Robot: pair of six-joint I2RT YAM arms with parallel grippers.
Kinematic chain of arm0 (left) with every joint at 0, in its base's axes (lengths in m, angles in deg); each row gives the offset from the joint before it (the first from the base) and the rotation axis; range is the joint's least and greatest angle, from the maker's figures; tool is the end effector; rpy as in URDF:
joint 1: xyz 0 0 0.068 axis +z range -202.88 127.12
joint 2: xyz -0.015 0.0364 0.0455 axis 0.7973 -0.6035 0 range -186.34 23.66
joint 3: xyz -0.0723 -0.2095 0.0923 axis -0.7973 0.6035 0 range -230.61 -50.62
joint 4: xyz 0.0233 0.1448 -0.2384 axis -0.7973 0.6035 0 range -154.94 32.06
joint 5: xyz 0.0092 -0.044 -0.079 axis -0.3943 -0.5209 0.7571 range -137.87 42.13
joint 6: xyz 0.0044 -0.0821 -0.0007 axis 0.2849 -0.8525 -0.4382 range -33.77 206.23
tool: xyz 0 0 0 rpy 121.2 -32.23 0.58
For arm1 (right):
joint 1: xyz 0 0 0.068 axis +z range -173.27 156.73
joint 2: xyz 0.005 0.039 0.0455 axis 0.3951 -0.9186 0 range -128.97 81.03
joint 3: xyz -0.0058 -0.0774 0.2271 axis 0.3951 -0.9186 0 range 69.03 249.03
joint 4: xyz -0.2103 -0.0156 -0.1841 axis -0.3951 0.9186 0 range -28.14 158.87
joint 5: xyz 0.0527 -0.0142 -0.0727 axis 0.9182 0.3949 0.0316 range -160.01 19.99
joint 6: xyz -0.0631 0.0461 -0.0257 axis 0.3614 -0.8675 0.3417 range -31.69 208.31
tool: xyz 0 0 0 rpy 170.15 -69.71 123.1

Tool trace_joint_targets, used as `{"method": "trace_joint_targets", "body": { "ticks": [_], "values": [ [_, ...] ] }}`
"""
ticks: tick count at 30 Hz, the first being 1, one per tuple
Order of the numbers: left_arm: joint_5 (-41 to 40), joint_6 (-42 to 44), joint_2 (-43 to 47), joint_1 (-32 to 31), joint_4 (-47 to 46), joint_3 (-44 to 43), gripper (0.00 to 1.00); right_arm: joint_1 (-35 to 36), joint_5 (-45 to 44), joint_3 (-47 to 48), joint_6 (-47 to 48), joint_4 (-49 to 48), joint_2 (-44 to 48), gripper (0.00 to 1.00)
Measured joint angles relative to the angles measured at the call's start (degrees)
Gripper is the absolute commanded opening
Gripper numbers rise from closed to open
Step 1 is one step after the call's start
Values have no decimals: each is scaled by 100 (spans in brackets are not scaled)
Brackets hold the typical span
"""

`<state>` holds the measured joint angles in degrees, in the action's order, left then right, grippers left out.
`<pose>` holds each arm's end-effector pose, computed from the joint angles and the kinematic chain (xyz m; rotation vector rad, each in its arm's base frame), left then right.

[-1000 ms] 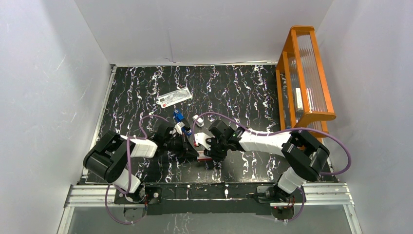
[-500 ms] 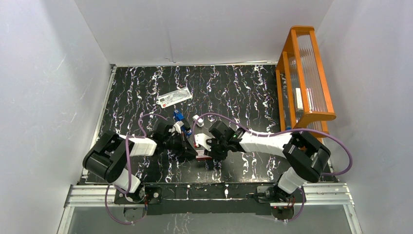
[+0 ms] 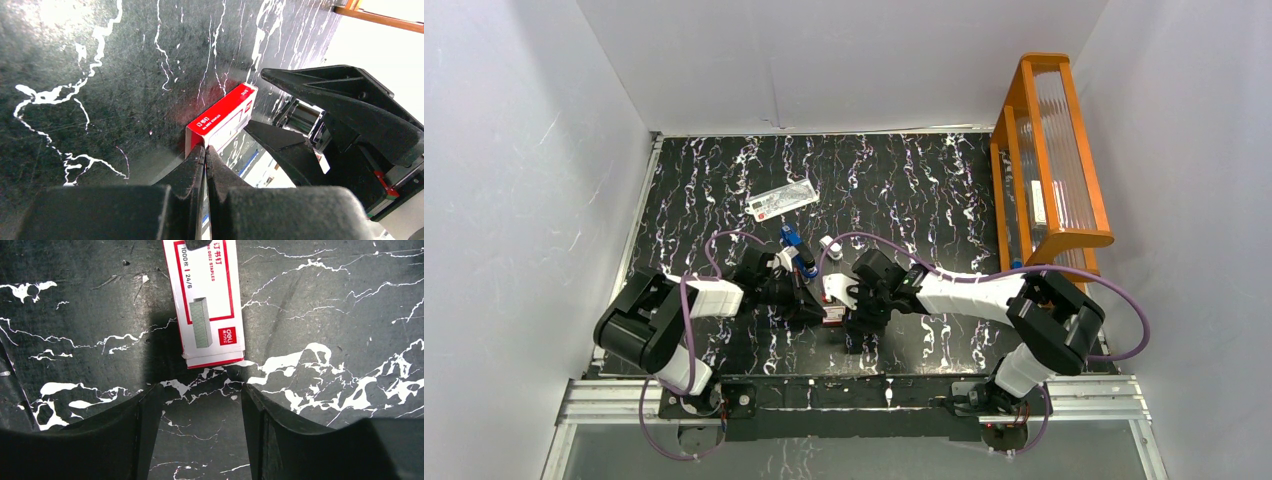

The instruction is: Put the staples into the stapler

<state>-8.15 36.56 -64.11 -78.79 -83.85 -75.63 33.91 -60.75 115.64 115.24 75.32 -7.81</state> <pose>0.2306 -0.1628 0.0463 -0.1411 2.5842 -1.3982 0.1709 0.2862 0.0905 -1.7726 1.8686 0.4087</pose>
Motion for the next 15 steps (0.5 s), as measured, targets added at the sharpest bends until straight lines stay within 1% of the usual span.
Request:
{"method": "trace_joint_targets", "body": {
  "ticks": [5, 15],
  "values": [
    [50, 42, -48, 17, 9, -13, 0, 0, 116, -2, 61, -92, -2, 64],
    [101, 131, -107, 28, 101, -87, 0, -17, 363, -9, 463, -485, -103, 64]
  ]
}}
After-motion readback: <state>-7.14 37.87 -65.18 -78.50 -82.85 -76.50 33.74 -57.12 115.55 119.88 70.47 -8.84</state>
